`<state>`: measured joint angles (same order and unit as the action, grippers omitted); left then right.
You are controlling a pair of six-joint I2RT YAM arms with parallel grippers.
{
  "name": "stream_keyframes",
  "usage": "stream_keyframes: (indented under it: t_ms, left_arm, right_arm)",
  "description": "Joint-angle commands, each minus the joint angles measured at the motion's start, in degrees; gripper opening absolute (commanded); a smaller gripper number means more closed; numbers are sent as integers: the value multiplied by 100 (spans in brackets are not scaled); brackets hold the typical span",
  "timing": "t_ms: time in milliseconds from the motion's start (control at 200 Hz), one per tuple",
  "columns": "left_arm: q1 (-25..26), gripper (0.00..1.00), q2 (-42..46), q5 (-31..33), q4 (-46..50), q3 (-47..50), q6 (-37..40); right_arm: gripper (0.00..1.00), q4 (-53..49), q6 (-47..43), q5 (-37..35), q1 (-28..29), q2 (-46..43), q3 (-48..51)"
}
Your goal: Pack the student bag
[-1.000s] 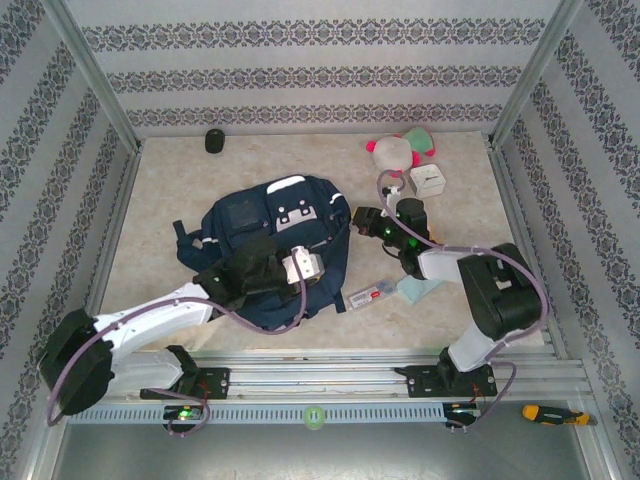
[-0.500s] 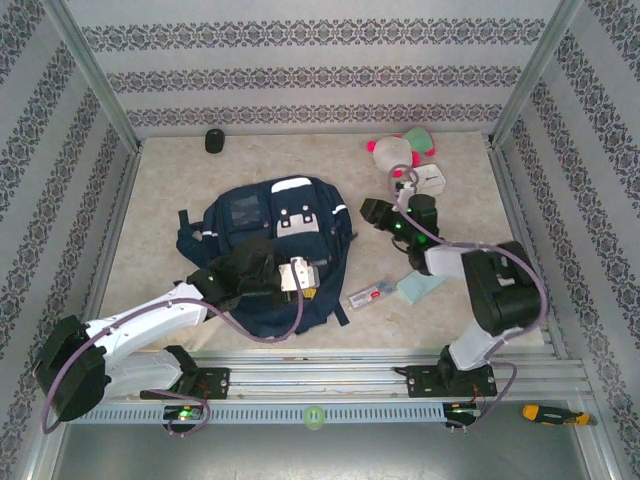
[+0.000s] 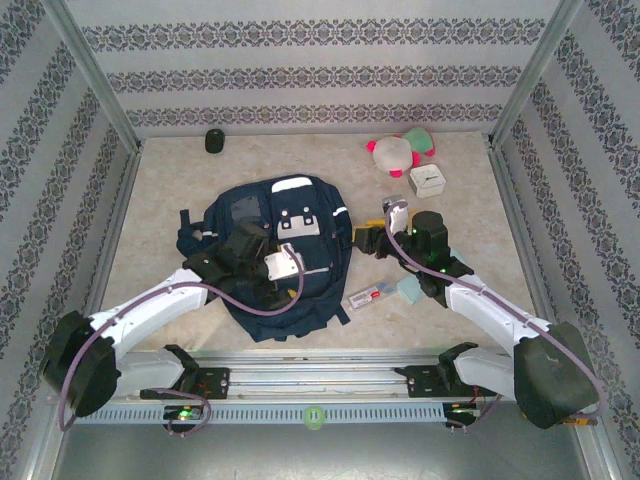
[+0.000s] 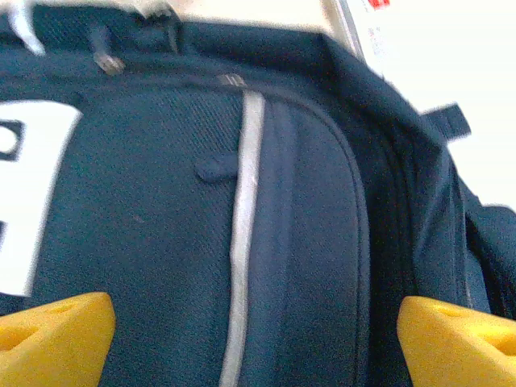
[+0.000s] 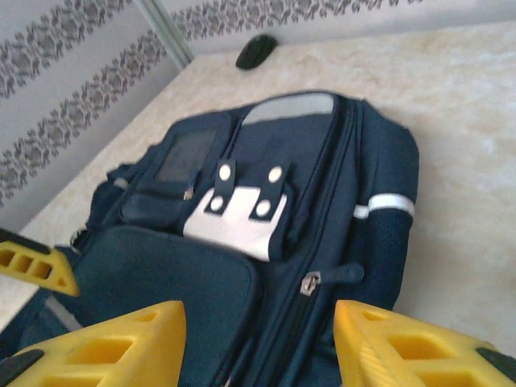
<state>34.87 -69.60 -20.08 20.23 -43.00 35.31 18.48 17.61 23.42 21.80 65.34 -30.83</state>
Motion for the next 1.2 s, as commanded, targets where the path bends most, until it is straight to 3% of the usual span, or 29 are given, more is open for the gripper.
stream_keyframes:
  t_ms: [0,220,375,420,440,525,600,710,914,1084,1194]
  left_arm:
    - [56,92,-105,40,492,-49,534]
    - [107,96,-455,10,417,-64,807]
    - [178,93,-1016,1258,-488,41,636]
    - [181,82,-1109,1370,-606,-23,541]
    - [184,72,-1106,1360,-599,-52,533]
    - [148,50,-768,803,-526,-117,484]
    - [108,17,-257,466,-616,-71,392]
    - [-282,1,556,-353,-671,6,185]
    - [-1160,0,1460,-1468,-855,197,117]
    - [-1212,0,1546,-1648,-384,235,1036]
    - [-1204,0,1562,-1697,-251,314,1577]
  right_arm:
    - [51,-252,-409,8,135,-125,112]
    - [51,-235,-469,1,267,-61,112]
    - [51,-214,-493,11,282,-22,103]
    - [51,-235,-503,37,269,-37,82]
    - [51,-256,-504,67,248,-56,77]
    - [51,-306,-516,190,119,-140,65]
    - [51,-433,-637,422,-102,-187,16]
    - [51,-862,-1103,797,-461,-107,-233]
    - [52,-1795,-3213,1519,-670,494,-1005]
    - [53,-2845,-5167,2080,-595,1474,-2019]
    - [54,-3760,-6426,1827,-395,2237,-2776]
